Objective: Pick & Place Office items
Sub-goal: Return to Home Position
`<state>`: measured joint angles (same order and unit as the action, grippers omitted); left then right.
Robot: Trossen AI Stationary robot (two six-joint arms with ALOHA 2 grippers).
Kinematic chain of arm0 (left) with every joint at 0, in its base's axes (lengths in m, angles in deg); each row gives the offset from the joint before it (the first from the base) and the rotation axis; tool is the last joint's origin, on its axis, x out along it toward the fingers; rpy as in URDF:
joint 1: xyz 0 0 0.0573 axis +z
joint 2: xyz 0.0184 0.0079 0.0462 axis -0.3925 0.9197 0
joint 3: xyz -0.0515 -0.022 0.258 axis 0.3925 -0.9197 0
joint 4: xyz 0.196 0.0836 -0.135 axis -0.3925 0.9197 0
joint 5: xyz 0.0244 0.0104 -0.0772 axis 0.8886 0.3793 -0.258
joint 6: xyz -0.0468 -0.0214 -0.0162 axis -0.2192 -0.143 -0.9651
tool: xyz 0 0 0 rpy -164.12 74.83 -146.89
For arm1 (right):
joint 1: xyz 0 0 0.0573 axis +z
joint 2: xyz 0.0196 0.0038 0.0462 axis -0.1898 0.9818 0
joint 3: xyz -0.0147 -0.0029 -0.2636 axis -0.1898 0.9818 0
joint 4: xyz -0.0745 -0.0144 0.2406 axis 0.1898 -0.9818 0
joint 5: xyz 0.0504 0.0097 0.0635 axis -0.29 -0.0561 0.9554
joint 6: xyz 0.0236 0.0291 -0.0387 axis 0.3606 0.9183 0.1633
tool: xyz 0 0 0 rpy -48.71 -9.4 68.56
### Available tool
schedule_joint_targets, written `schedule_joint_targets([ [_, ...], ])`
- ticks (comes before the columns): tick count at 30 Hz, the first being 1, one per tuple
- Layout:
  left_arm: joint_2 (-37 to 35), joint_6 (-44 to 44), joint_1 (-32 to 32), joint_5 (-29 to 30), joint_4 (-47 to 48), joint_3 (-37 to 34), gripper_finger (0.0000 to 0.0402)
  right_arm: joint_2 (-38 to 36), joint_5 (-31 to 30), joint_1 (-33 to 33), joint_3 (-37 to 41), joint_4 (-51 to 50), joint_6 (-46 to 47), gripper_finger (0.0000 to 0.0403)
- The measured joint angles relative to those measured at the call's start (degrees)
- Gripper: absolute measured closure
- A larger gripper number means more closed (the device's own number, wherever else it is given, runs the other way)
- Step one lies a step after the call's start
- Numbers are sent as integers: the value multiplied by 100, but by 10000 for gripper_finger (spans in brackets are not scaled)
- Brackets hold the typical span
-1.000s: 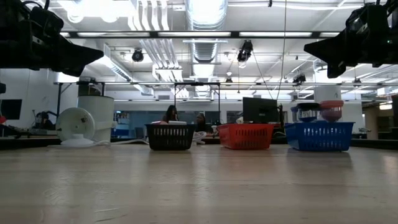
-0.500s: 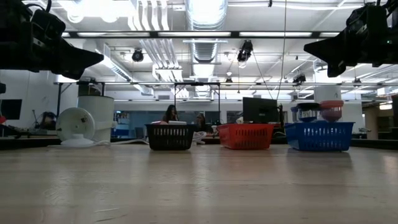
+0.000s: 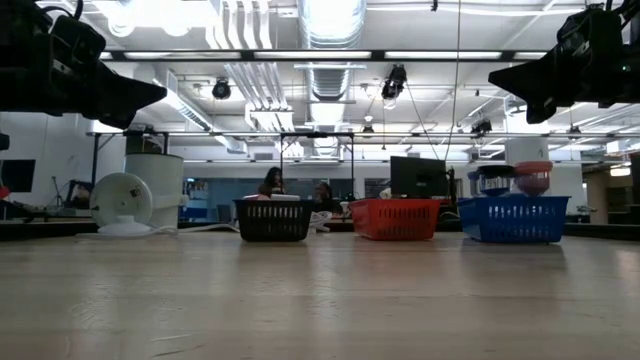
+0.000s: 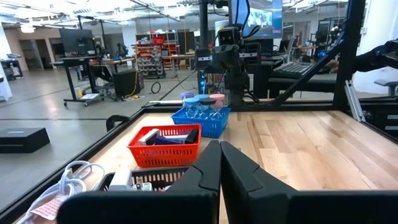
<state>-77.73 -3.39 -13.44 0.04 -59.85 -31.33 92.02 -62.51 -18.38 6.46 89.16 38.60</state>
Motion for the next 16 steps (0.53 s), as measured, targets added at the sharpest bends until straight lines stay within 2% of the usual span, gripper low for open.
schedule_joint_targets([
  [16, 1, -3, 0, -9, -33, 0, 399, 2, 2, 0, 0, -7, 12, 394],
])
